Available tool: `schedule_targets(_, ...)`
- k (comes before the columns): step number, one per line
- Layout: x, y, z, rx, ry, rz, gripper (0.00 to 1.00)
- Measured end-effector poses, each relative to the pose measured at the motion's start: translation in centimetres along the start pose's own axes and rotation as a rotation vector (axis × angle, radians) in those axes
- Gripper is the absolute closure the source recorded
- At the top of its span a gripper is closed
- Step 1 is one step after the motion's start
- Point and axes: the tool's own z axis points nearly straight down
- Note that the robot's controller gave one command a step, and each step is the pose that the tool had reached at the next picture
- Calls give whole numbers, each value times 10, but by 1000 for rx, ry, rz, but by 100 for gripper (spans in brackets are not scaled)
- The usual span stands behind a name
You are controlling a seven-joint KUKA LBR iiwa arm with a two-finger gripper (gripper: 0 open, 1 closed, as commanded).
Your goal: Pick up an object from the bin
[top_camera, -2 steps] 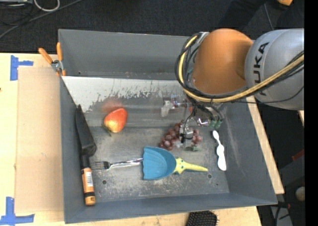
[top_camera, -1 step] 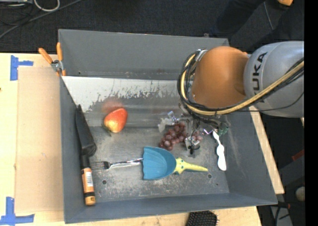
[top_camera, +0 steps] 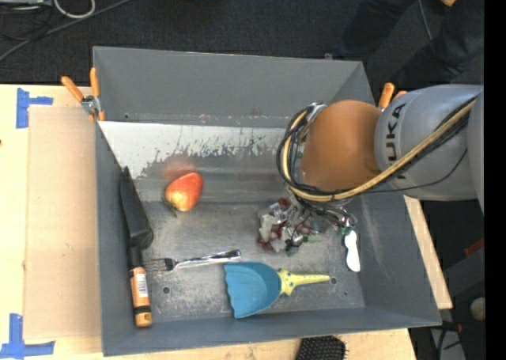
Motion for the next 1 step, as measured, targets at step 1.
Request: schedule_targets(1,0,0,0,0,0,1,100)
